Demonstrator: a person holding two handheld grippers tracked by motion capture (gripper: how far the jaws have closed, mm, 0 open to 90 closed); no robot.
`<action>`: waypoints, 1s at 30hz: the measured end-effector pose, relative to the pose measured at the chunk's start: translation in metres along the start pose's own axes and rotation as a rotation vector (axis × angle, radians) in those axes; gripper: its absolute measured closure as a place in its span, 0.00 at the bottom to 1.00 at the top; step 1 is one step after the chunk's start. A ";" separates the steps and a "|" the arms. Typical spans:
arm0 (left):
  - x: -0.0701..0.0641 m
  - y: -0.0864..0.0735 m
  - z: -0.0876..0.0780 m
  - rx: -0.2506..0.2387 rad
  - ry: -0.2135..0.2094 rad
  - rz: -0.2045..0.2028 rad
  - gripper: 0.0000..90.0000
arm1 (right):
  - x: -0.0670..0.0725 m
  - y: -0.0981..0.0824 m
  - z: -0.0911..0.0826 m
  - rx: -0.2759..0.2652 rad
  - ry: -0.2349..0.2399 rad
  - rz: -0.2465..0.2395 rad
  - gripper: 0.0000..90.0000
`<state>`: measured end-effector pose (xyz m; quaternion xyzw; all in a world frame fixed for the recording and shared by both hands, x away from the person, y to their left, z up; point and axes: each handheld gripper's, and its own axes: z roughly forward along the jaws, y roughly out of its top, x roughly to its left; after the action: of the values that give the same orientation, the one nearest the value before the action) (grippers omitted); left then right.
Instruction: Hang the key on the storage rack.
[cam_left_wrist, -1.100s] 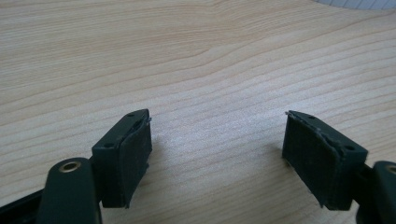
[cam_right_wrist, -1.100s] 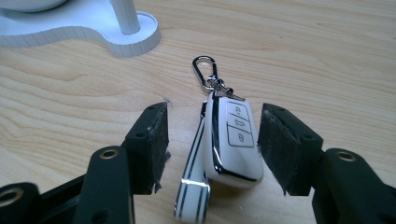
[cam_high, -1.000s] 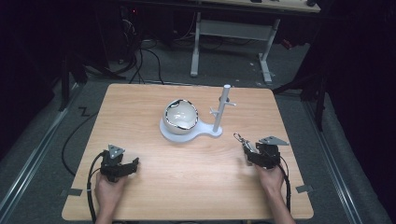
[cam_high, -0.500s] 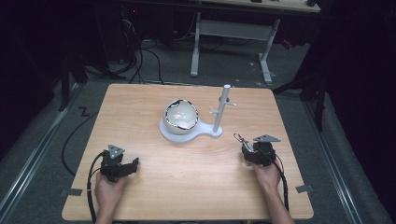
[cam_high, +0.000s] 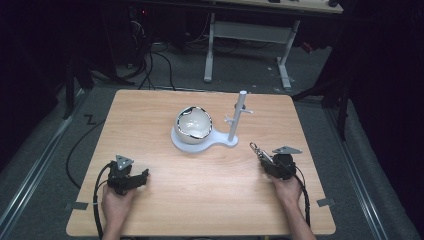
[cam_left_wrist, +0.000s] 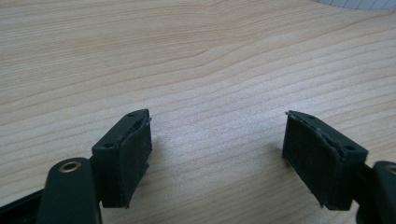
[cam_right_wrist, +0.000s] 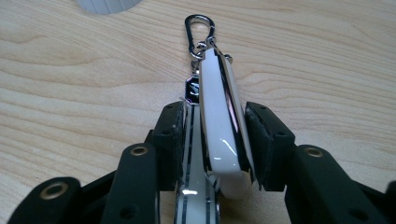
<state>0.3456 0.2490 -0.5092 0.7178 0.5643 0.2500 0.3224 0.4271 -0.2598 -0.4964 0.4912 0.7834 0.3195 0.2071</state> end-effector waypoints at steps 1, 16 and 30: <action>0.000 0.000 0.000 0.000 0.000 0.000 0.27 | 0.000 -0.001 0.000 -0.003 0.001 -0.001 0.67; 0.000 0.000 0.000 0.000 0.000 0.000 0.27 | 0.000 0.000 -0.010 -0.051 0.020 -0.009 0.68; 0.000 0.000 0.000 0.000 0.000 0.000 0.27 | -0.003 0.002 -0.039 -0.126 0.039 -0.013 0.68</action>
<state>0.3456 0.2490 -0.5092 0.7179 0.5642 0.2501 0.3222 0.4051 -0.2733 -0.4671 0.4657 0.7689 0.3763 0.2244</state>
